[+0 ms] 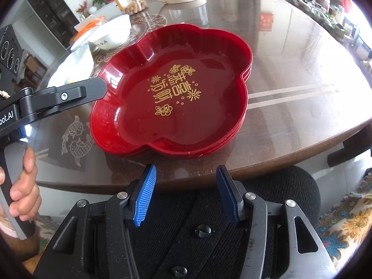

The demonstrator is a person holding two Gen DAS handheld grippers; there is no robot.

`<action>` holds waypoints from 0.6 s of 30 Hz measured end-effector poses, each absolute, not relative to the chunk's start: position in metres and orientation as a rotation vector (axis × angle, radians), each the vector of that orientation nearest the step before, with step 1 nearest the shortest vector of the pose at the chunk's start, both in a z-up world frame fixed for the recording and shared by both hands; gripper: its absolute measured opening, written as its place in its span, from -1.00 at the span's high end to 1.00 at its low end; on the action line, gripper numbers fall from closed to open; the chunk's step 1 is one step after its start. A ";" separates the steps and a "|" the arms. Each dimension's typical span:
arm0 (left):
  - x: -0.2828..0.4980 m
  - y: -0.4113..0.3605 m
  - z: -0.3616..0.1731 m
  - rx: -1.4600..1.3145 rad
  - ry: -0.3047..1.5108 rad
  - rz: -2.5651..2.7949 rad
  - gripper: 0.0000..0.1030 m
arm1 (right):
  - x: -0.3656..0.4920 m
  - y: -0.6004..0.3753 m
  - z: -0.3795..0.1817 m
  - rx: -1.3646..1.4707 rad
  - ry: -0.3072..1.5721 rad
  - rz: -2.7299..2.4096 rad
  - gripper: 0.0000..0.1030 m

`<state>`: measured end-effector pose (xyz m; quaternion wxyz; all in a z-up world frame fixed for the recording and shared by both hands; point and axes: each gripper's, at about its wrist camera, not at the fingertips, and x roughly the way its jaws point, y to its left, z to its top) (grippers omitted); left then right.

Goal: Organize plates and bowls
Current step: 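Open the right gripper and pull it back from the plate stack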

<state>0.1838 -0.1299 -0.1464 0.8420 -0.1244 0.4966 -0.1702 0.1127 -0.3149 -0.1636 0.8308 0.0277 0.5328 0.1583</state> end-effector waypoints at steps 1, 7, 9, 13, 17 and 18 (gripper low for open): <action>0.189 -0.134 -0.146 -0.256 1.050 -0.362 -0.52 | 0.116 -0.315 -0.164 0.056 1.129 0.316 -0.12; 0.243 -0.169 -0.146 -0.219 1.037 -0.341 -0.52 | 0.144 -0.333 -0.160 0.117 1.101 0.243 -0.13; 0.268 -0.183 -0.147 -0.199 1.034 -0.340 -0.51 | 0.165 -0.341 -0.160 0.113 1.074 0.195 -0.13; 0.272 -0.180 -0.136 -0.208 1.016 -0.319 -0.55 | 0.197 -0.371 -0.160 0.194 1.080 0.117 -0.12; 0.229 -0.157 -0.132 -0.174 0.992 -0.298 -0.55 | 0.171 -0.393 -0.144 0.254 1.037 0.118 -0.12; 0.216 -0.150 -0.133 -0.169 0.994 -0.290 -0.55 | 0.163 -0.397 -0.142 0.273 1.031 0.117 -0.12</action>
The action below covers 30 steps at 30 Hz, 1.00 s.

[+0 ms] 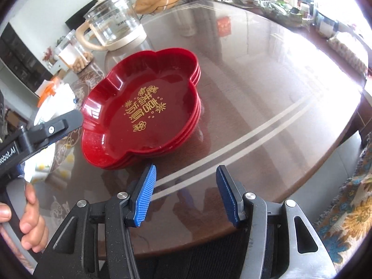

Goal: Organize plates and bowls
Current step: 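Open the right gripper and pull it back from the plate stack, then reach the left gripper to the blue scalloped bowl and grasp its rim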

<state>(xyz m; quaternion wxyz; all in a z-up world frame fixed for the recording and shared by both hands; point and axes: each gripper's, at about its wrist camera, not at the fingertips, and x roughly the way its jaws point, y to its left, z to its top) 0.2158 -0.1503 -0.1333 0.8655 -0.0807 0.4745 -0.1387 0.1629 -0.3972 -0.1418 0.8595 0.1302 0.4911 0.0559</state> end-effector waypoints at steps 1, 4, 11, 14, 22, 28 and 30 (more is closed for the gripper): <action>0.201 -0.144 -0.135 -0.166 0.995 -0.283 -0.55 | 0.155 -0.400 -0.140 0.301 1.023 0.118 -0.13; 0.163 -0.123 -0.138 -0.162 0.996 -0.256 -0.55 | 0.137 -0.394 -0.131 0.332 0.984 0.119 -0.14; 0.097 -0.066 -0.118 -0.085 0.936 -0.154 -0.56 | 0.122 -0.303 -0.101 0.188 0.939 0.308 -0.24; 0.085 -0.027 -0.107 -0.095 0.899 -0.055 -0.66 | 0.118 -0.259 -0.100 0.089 0.940 0.396 -0.28; 0.079 0.068 -0.097 -0.160 0.825 0.245 -0.82 | 0.126 -0.181 -0.094 -0.024 0.962 0.559 -0.30; 0.102 0.112 -0.109 -0.254 0.847 0.298 -0.82 | 0.139 -0.147 -0.077 -0.065 0.885 0.594 -0.39; 0.116 0.120 -0.116 -0.280 0.876 0.277 -0.82 | 0.151 -0.132 -0.085 -0.093 0.941 0.628 -0.39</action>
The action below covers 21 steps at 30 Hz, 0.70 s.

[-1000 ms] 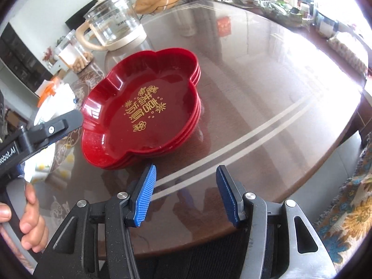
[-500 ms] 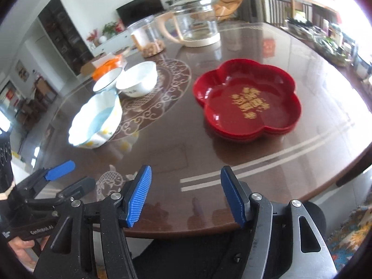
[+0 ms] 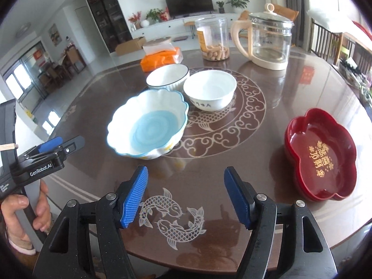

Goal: Organize plates and bowls
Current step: 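Reach the left gripper to the blue scalloped bowl and grasp its rim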

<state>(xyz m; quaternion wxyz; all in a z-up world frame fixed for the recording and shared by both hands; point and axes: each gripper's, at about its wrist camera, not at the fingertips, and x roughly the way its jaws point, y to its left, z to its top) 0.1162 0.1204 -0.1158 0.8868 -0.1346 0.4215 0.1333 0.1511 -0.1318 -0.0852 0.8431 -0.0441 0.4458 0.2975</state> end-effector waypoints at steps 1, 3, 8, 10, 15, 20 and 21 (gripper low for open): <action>0.125 0.125 -0.119 -0.289 0.887 0.261 -0.82 | 0.157 -0.127 -0.088 -0.096 0.966 0.655 -0.39; 0.146 0.133 -0.125 -0.296 0.907 0.250 -0.81 | 0.174 -0.118 -0.090 -0.084 1.005 0.682 -0.39; 0.192 0.146 -0.139 -0.303 0.957 0.232 -0.76 | 0.226 -0.103 -0.092 -0.017 1.077 0.661 -0.39; 0.205 0.149 -0.148 -0.295 0.985 0.246 -0.55 | 0.246 -0.097 -0.101 0.020 1.126 0.654 -0.39; 0.219 0.152 -0.166 -0.309 1.031 0.227 -0.18 | 0.269 -0.079 -0.127 0.021 1.187 0.605 -0.20; 0.224 0.151 -0.177 -0.336 1.055 0.202 0.35 | 0.273 -0.066 -0.148 0.011 1.206 0.581 0.23; 0.224 0.151 -0.179 -0.351 1.056 0.195 0.51 | 0.273 -0.064 -0.151 0.012 1.203 0.582 0.25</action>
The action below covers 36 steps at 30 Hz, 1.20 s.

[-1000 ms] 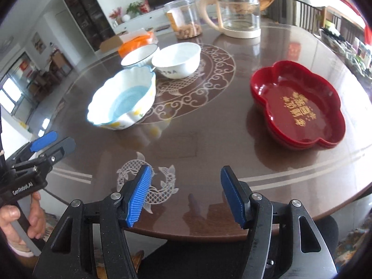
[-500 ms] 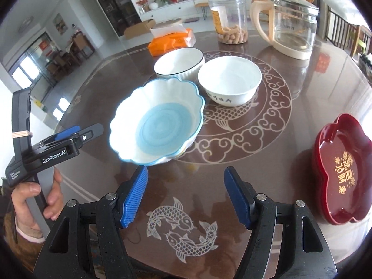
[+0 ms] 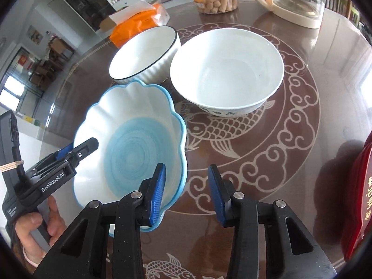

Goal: Organize plates and bowls
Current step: 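Reach the left gripper to the blue scalloped bowl and grasp its rim, then slide the scalloped bowl toward the red plates and open the left gripper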

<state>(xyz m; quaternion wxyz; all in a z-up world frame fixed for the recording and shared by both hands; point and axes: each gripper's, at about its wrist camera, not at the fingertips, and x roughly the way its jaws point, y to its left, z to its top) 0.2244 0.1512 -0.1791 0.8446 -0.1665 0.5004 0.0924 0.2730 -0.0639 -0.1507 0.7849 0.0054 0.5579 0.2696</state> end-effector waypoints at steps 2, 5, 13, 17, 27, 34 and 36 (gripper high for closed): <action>0.225 0.153 -0.184 -0.393 1.057 0.173 0.73 | 0.273 -0.060 -0.156 0.009 1.207 0.583 0.51; 0.223 0.152 -0.184 -0.402 1.047 0.172 0.77 | 0.271 -0.056 -0.155 0.012 1.196 0.596 0.69; 0.185 0.120 -0.165 -0.388 1.015 0.138 0.77 | 0.255 -0.075 -0.144 -0.026 1.153 0.608 0.71; 0.164 0.089 -0.161 -0.390 1.007 0.107 0.77 | 0.236 -0.103 -0.128 -0.020 1.128 0.612 0.71; 0.146 0.015 -0.179 -0.379 1.048 0.026 0.77 | 0.203 -0.179 -0.134 -0.010 1.137 0.518 0.71; 0.155 -0.004 -0.181 -0.333 1.033 0.023 0.77 | 0.193 -0.211 -0.151 0.050 1.145 0.472 0.71; 0.156 -0.006 -0.182 -0.306 1.024 0.027 0.77 | 0.193 -0.215 -0.156 0.063 1.146 0.468 0.71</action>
